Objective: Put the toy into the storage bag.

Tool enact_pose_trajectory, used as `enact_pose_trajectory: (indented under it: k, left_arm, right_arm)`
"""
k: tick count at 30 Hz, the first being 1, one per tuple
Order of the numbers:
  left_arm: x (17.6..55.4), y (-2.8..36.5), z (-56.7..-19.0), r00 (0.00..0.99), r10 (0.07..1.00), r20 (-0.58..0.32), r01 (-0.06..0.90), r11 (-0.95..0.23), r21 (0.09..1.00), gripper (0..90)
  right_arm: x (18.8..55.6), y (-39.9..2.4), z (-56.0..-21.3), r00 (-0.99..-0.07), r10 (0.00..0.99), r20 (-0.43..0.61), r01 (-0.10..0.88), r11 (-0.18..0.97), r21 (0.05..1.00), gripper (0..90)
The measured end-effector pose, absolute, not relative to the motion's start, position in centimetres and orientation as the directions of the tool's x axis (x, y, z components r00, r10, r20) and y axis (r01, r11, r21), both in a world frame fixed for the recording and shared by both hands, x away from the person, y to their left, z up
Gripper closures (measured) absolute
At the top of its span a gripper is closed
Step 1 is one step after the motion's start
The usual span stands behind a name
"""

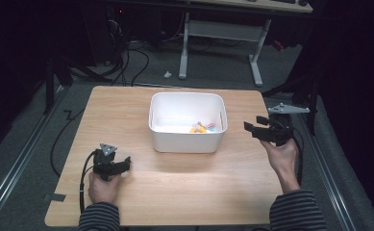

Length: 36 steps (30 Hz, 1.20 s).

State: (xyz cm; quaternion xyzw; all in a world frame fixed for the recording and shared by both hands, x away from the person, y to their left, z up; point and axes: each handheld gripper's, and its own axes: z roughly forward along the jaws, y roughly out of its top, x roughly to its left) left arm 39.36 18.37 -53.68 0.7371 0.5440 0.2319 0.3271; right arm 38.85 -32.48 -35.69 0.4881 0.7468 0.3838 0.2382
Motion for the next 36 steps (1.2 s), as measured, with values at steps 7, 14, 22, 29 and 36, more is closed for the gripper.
enact_pose_trajectory:
  k: [7,14,22,29,36]
  left_arm:
    - [39.4,18.4,-53.7,0.301,0.954,-0.014,0.650,-0.194,0.734,21.3]
    - [39.4,18.4,-53.7,0.302,0.953,-0.014,0.652,-0.196,0.733,21.4]
    - [39.3,18.4,-53.7,0.301,0.953,-0.014,0.651,-0.195,0.734,21.3]
    - [39.3,18.4,-53.7,0.301,0.953,-0.015,0.651,-0.194,0.734,21.3]
    - [39.3,18.4,-53.7,0.302,0.953,-0.015,0.651,-0.195,0.734,21.3]
  right_arm:
    - [37.5,-34.2,-35.0,-0.373,0.927,0.026,0.538,0.194,0.820,42.3]
    - [35.2,-35.6,-34.5,-0.385,0.923,0.021,0.495,0.187,0.848,42.3]
    - [33.9,-36.7,-35.9,-0.363,0.931,0.024,0.520,0.182,0.834,42.2]
    - [32.5,-37.7,-36.8,-0.344,0.938,0.050,0.522,0.147,0.841,42.2]
    - [31.2,-37.6,-38.0,-0.350,0.935,0.050,0.526,0.152,0.837,42.2]
